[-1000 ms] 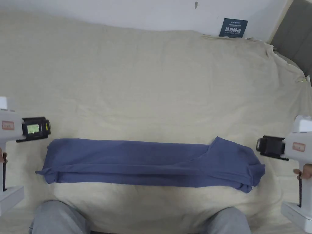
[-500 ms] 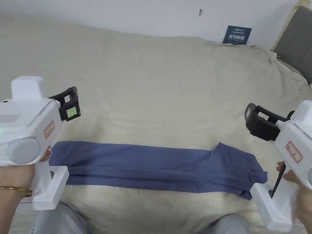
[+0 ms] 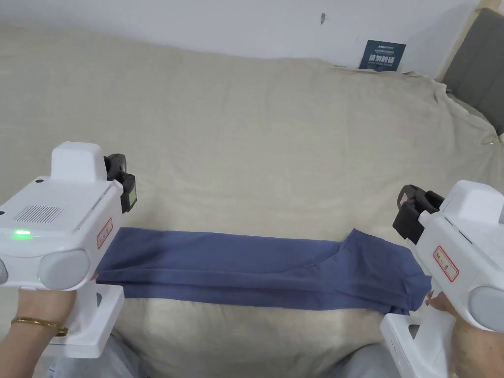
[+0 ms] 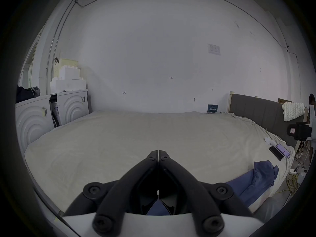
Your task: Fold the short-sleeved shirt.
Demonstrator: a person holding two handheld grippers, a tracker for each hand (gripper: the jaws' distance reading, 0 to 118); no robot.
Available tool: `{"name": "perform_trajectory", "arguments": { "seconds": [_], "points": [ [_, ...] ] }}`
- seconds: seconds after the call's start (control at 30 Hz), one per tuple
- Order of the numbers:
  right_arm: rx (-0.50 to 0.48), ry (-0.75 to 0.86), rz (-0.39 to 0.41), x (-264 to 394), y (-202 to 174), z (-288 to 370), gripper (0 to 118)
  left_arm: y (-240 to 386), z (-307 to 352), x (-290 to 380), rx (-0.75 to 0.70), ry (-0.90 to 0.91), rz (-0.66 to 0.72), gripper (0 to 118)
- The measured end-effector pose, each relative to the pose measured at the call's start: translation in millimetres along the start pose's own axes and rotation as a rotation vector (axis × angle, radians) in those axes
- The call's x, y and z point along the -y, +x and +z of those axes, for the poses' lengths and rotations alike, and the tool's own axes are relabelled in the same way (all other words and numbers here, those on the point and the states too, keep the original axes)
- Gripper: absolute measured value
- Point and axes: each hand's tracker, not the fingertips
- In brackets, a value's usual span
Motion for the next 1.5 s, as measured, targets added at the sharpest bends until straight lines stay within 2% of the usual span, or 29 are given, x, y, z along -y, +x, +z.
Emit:
{"name": "perform_trajectory", "arguments": {
  "seconds": [0.23, 0.33, 0.47, 0.53, 0.57, 0.63, 0.67, 0.7, 0.77, 0.87, 1.07, 1.27, 1.37, 1.47, 1.5],
  "points": [
    [0.002, -0.015, 0.032, 4, 4, -8, 0, 0, -1, 5, 0.0, -0.019, -0.008, 0],
    [-0.005, -0.023, 0.034, 6, -7, -6, 0, -7, -9, 10, 0.002, -0.029, 0.003, 0],
    [-0.009, -0.039, 0.043, 8, -13, -8, 0, -24, -22, 8, 0.031, -0.122, 0.109, 0],
    [-0.009, -0.047, 0.041, 8, -16, -8, 0, -38, -32, 7, 0.037, -0.165, 0.167, 21],
    [-0.01, -0.052, 0.039, 8, -17, -9, 0, -42, -35, 4, 0.046, -0.206, 0.196, 52],
    [-0.013, -0.056, 0.04, 9, -18, -11, 0, -56, -46, 2, 0.06, -0.274, 0.238, 101],
    [-0.016, -0.06, 0.044, 9, -19, -12, 0, -64, -52, 3, 0.06, -0.309, 0.245, 116],
    [-0.019, -0.064, 0.051, 9, -20, -13, 0, -71, -56, 3, 0.084, -0.345, 0.272, 118],
    [-0.018, -0.074, 0.06, 9, -22, -16, 0, -92, -67, 6, 0.134, -0.417, 0.351, 118],
    [-0.013, -0.09, 0.065, 7, -23, -20, 0, -126, -94, 19, 0.258, -0.668, 0.427, 118],
    [0.024, -0.127, 0.047, 9, -18, -31, 0, -180, -105, 66, 0.312, -0.775, 0.695, 118],
    [0.059, -0.145, 0.019, 11, -15, -37, 0, -178, -107, 95, 0.402, -0.842, 0.695, 116],
    [0.056, -0.157, 0.011, 10, -13, -38, 0, -174, -110, 107, 0.406, -0.845, 0.746, 91],
    [0.07, -0.166, 0.041, 9, -12, -37, 0, -167, -110, 112, 0.43, -0.798, 0.774, 79],
    [0.069, -0.165, 0.037, 9, -11, -37, 0, -164, -110, 113, 0.441, -0.791, 0.784, 66]
  ]
}}
